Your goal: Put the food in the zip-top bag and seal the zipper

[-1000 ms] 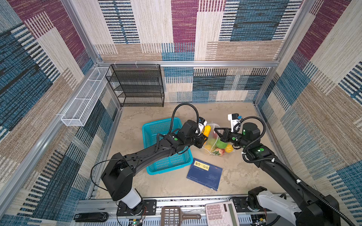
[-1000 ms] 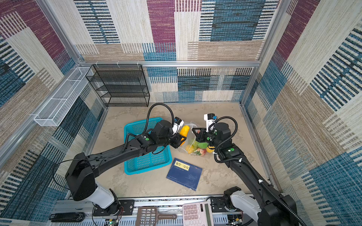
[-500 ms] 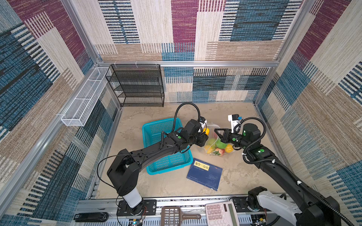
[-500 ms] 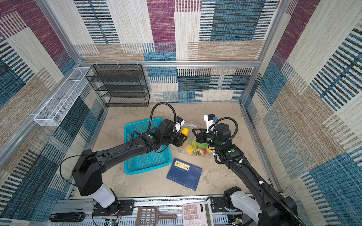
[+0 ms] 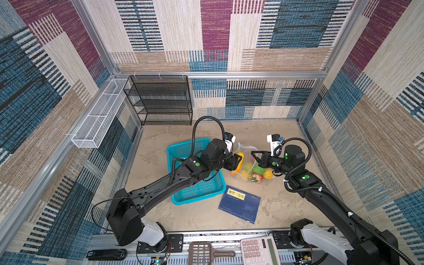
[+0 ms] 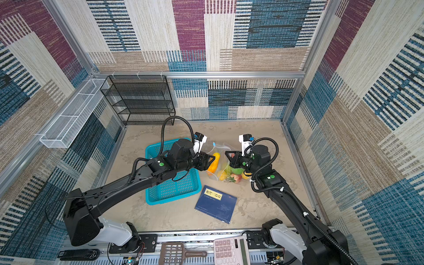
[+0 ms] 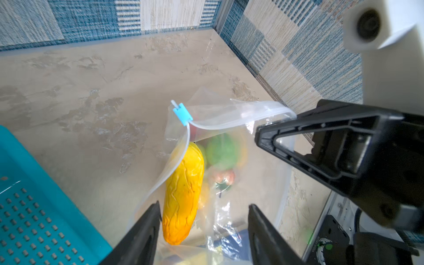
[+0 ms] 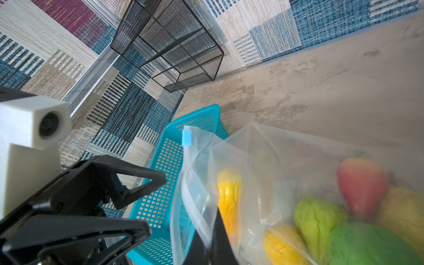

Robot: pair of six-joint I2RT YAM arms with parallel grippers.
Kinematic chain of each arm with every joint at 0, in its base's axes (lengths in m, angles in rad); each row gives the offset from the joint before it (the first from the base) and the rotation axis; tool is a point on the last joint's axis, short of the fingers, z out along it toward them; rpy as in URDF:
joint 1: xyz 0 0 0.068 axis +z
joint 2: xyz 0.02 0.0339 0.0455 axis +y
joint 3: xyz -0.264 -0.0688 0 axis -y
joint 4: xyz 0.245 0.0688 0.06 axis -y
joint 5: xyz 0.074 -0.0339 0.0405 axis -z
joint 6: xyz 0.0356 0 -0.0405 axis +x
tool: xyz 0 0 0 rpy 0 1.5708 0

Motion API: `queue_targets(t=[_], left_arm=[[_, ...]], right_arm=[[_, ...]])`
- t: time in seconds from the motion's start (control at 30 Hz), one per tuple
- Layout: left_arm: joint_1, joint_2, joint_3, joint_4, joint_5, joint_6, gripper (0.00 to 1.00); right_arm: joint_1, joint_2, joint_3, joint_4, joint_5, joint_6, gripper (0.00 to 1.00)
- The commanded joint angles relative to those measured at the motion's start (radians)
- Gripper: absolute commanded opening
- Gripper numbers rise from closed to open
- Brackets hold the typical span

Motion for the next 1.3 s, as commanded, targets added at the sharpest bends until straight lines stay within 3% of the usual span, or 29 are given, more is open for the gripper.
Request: queue_targets(t=[0.0,0.5,0.67,0.8,1.07,1.27], left_arm=[[0.01,-0.036,-0.033,0.004,-0.091,0.037,0.6],[0.069,0.123,0.024,-0.006,0.024,0.105,0.44],[0.069,0.145,0.046,0.011,0.098,0.093,0.25],[0.07,0.138,0.054,0.01,0.135,0.087,0.0],[0.07,0.042,0.059,0.026,0.086,0.012,0.0],[0.069,-0.05,0.028,0.187,0.068,-0.089,0.0]], right_arm=[[0.001,0.0,0.012,0.018,0.002,0.002,0.0],[0.001,-0.008,0.021,-0.004,0.0,0.002,0.0],[0.001,-0.006,0.021,-0.008,0.008,-0.001,0.0],[0.001,0.005,0.022,-0.012,0.009,-0.007,0.0],[0.001,0.066,0.144,-0.071,-0.026,-0.083,0.0],[0.004,0.12,0.298,-0.14,-0.1,-0.156,0.0]])
